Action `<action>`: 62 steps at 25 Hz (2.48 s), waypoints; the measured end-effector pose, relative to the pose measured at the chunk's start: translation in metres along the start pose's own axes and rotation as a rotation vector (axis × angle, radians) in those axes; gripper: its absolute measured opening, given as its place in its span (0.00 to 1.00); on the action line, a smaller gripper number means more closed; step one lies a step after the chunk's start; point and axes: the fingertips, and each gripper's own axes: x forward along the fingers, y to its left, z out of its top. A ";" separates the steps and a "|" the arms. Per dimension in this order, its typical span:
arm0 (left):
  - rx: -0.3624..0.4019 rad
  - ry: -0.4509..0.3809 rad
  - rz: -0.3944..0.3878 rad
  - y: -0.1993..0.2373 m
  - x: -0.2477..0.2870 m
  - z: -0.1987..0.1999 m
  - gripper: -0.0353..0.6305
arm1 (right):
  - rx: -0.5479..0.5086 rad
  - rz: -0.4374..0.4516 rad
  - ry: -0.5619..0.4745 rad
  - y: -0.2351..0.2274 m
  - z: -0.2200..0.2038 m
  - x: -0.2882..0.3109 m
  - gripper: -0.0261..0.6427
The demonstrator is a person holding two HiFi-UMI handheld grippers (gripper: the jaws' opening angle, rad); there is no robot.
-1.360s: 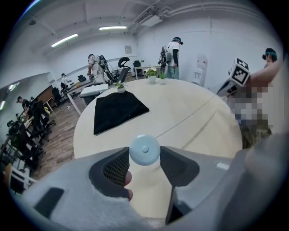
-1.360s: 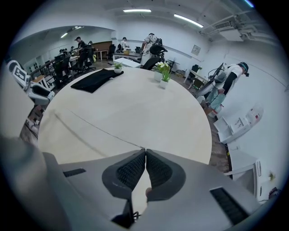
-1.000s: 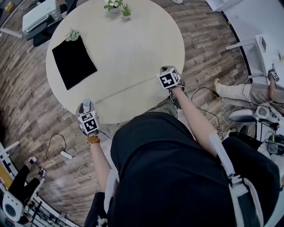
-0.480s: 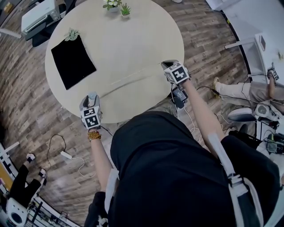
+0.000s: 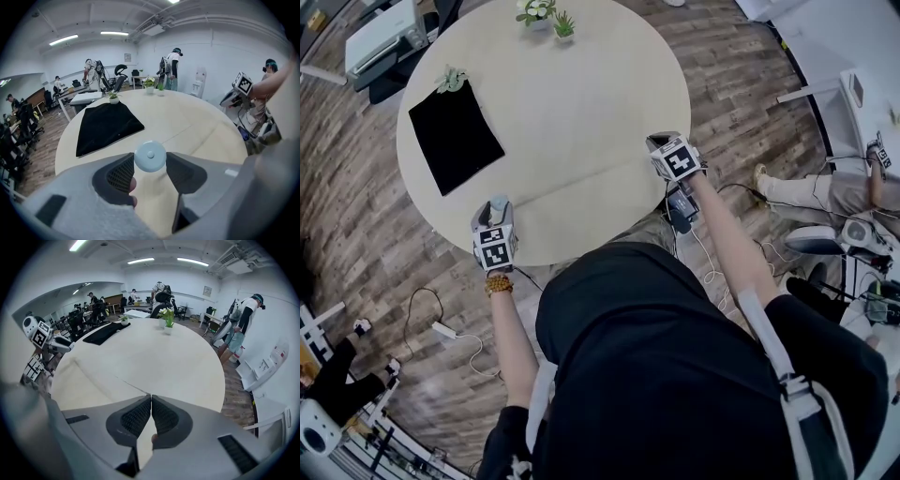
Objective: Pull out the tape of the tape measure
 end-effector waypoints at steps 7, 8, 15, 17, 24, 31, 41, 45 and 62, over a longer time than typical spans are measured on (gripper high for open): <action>0.021 0.035 0.003 -0.003 0.015 -0.014 0.39 | -0.013 0.015 0.035 -0.004 -0.007 0.017 0.05; 0.018 0.042 0.002 -0.003 0.018 -0.017 0.39 | -0.016 0.021 0.042 -0.003 -0.009 0.020 0.05; 0.002 0.079 -0.003 -0.003 0.029 -0.030 0.39 | -0.018 0.040 0.103 0.001 -0.026 0.039 0.05; -0.002 0.089 -0.005 -0.003 0.032 -0.033 0.39 | -0.016 0.041 0.120 0.002 -0.029 0.043 0.05; -0.008 0.129 -0.010 -0.003 0.041 -0.043 0.39 | -0.008 0.049 0.159 0.004 -0.039 0.054 0.05; -0.044 0.124 -0.018 -0.004 0.046 -0.043 0.39 | 0.012 0.051 0.177 0.004 -0.045 0.062 0.05; -0.099 0.090 -0.019 -0.002 0.051 -0.043 0.40 | 0.065 0.068 0.180 0.001 -0.044 0.066 0.06; -0.121 0.101 -0.037 -0.004 0.048 -0.043 0.40 | 0.057 0.060 0.180 0.002 -0.046 0.063 0.06; -0.176 0.022 0.000 0.025 0.006 -0.026 0.40 | 0.099 0.055 0.017 -0.011 0.016 0.028 0.12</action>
